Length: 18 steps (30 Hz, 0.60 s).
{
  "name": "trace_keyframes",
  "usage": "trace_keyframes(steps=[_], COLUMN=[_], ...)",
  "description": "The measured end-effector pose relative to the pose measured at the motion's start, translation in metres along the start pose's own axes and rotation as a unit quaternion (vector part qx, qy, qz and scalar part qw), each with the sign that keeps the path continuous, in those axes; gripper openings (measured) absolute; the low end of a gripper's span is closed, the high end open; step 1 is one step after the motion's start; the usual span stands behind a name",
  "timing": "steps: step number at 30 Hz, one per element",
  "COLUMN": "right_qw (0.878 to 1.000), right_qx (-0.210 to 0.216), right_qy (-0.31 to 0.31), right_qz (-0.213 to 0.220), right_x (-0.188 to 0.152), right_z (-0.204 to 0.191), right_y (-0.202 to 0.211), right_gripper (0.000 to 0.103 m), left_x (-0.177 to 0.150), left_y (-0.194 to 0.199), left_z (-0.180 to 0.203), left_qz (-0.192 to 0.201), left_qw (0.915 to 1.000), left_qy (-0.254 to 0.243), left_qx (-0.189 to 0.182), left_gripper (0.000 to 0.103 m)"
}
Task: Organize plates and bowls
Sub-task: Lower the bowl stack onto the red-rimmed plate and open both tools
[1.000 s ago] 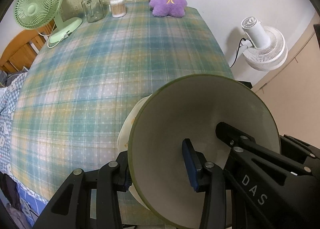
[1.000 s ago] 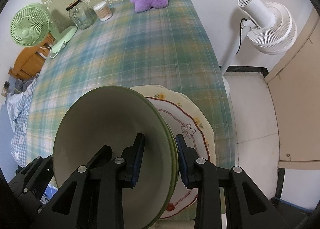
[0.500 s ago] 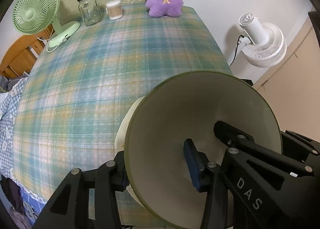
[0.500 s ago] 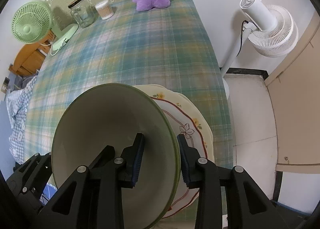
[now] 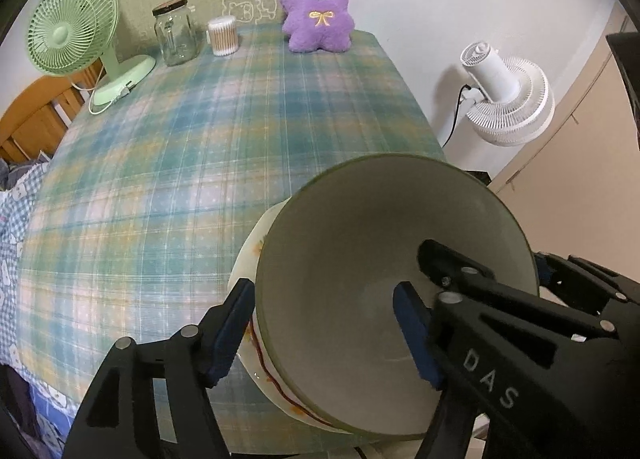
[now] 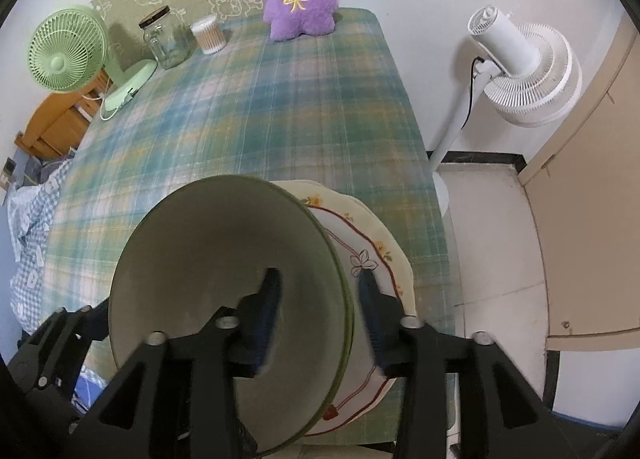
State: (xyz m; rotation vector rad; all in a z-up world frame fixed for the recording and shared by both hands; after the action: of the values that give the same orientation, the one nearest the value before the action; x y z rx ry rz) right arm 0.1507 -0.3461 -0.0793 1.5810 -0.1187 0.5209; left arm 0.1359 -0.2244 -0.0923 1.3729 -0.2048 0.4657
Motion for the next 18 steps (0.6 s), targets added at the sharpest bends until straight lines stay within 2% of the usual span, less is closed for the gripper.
trace_keyframes(steps=[1, 3, 11, 15, 18], right_qw=[1.0, 1.0, 0.998, 0.994, 0.992], right_qx=[-0.003, -0.007, -0.026, -0.036, -0.044], right_qy=[0.001, 0.004, 0.004, 0.002, -0.003], right_qz=[0.001, 0.007, 0.056, 0.099, 0.114], right_x=[0.0, 0.001, 0.015, 0.022, 0.025], right_z=[0.0, 0.0, -0.008, -0.026, -0.042], right_y=[0.001, 0.006, 0.04, 0.065, 0.075], right_gripper=[0.061, 0.065, 0.065, 0.066, 0.066], left_x=[0.0, 0.001, 0.017, 0.025, 0.031], left_y=[0.0, 0.004, 0.037, 0.061, 0.074], left_z=[0.0, -0.001, -0.01, -0.03, -0.051], left_qz=[-0.001, 0.0, 0.053, 0.092, 0.113], left_qw=[1.0, 0.9999, 0.9985, 0.9955, 0.9933], left_qy=[0.001, 0.003, -0.002, 0.002, 0.001], left_qx=[-0.004, -0.01, -0.014, -0.025, -0.027], left_gripper=[0.077, 0.079, 0.084, 0.089, 0.09])
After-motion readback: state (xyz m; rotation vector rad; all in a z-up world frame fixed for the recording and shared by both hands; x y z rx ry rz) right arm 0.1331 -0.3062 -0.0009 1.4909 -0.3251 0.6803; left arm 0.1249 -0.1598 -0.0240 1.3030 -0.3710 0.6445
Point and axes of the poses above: each gripper's, at about its wrist camera, not at the fingertips, and y roughly against the way its jaws point, z to its right, x to its top, the point moved 1 cm from there along -y, roughly the way its jaws point, and after that the axes turned 14 degrees about y, right-handed, at the moved point
